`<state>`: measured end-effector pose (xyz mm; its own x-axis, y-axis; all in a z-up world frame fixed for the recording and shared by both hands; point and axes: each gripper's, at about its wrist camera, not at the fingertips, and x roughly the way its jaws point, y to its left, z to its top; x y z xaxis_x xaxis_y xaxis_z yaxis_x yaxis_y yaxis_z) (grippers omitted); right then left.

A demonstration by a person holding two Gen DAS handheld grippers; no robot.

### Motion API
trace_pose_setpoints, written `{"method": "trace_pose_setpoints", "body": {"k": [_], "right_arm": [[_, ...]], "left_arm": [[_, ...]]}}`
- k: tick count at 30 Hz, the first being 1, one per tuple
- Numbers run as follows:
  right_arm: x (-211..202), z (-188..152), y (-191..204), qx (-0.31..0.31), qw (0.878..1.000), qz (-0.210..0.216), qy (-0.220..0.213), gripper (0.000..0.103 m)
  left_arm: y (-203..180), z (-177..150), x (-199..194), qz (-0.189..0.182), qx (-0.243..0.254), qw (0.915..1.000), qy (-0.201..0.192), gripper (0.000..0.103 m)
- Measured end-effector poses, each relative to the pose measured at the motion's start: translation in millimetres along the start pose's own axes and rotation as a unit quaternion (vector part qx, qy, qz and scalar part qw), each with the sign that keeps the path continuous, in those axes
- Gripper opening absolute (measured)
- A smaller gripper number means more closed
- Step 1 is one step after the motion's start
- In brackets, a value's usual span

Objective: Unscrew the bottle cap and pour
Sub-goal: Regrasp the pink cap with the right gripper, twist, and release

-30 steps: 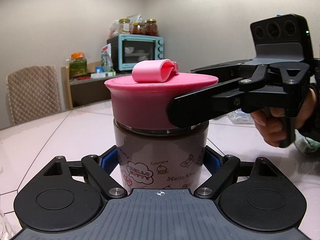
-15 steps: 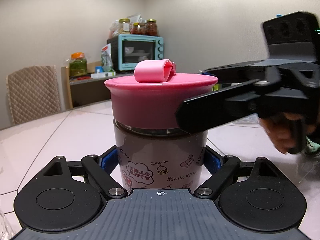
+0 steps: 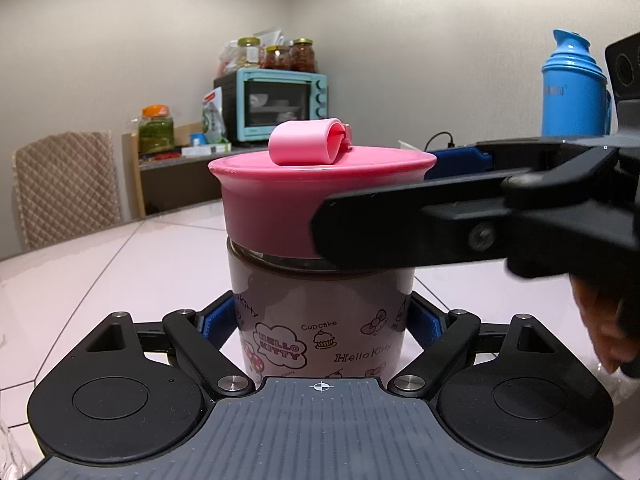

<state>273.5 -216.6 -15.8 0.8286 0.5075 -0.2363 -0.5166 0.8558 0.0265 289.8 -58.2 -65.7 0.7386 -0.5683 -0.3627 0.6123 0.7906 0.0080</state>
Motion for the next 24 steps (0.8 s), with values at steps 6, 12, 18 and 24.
{"method": "trace_pose_setpoints", "body": {"k": [6,12,18,24], "right_arm": [[4,-4,4,0.003,1.0,-0.012,-0.009,0.099],[10,-2,8,0.0,1.0,-0.027,-0.008,0.096],[15,-3,11,0.001,0.999,-0.04,-0.004,0.085],[14,-3,11,-0.005,0.999,-0.035,-0.004,0.085]], "left_arm": [[0,0,0,0.0,0.0,1.0,0.0,0.09],[0,0,0,0.0,0.0,1.0,0.0,0.09],[0,0,0,0.0,0.0,1.0,0.0,0.09],[1,0,0,0.0,0.0,1.0,0.0,0.09]]}}
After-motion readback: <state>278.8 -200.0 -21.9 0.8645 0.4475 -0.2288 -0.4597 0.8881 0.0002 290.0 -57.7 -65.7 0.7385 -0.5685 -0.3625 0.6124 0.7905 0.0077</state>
